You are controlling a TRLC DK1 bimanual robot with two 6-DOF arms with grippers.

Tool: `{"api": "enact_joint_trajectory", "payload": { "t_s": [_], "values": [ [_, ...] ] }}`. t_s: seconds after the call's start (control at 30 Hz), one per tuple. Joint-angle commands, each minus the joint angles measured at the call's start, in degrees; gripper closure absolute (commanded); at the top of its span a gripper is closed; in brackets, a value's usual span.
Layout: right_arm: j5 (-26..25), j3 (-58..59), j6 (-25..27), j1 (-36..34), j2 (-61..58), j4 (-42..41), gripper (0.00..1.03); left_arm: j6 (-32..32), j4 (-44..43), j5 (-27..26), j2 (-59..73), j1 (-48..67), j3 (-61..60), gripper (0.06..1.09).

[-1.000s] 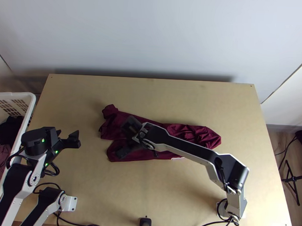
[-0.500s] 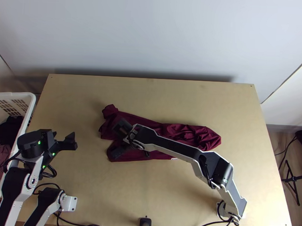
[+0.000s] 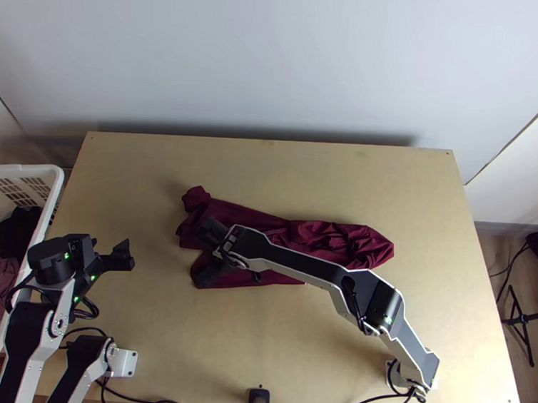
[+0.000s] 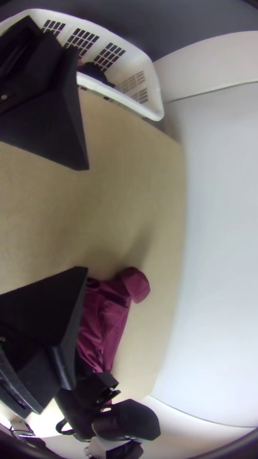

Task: Fold the t-shirt

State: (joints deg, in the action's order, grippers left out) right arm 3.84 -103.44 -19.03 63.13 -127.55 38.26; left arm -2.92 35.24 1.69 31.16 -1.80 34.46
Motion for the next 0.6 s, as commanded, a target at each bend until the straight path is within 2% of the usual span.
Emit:
{"api": "enact_joint_trajectory", "payload": {
  "t_s": [0.0,0.2,0.23,0.33,0.57],
  "values": [
    [-1.20,-1.33,0.92,0.76,-1.04,3.49,0.24,1.51,-0.18,-0.29,-0.13,-1.54,-0.62,0.11],
    [-3.04,-2.47,2.94,0.67,-1.13,6.21,0.25,1.69,-0.44,-2.05,-0.04,-3.47,-0.97,0.11],
    [-3.40,-2.47,2.94,0.59,-0.86,6.39,0.33,1.69,-0.53,-2.05,-0.04,-3.47,-0.97,0.11],
    [-5.68,-2.73,4.88,0.67,-0.33,6.30,0.95,1.86,-0.70,-2.05,-0.04,-3.47,-0.88,0.11],
    [-6.91,-2.38,6.19,0.94,2.92,7.79,0.97,2.57,-1.14,-2.05,-0.04,-3.56,-0.44,0.11]
  ]
}}
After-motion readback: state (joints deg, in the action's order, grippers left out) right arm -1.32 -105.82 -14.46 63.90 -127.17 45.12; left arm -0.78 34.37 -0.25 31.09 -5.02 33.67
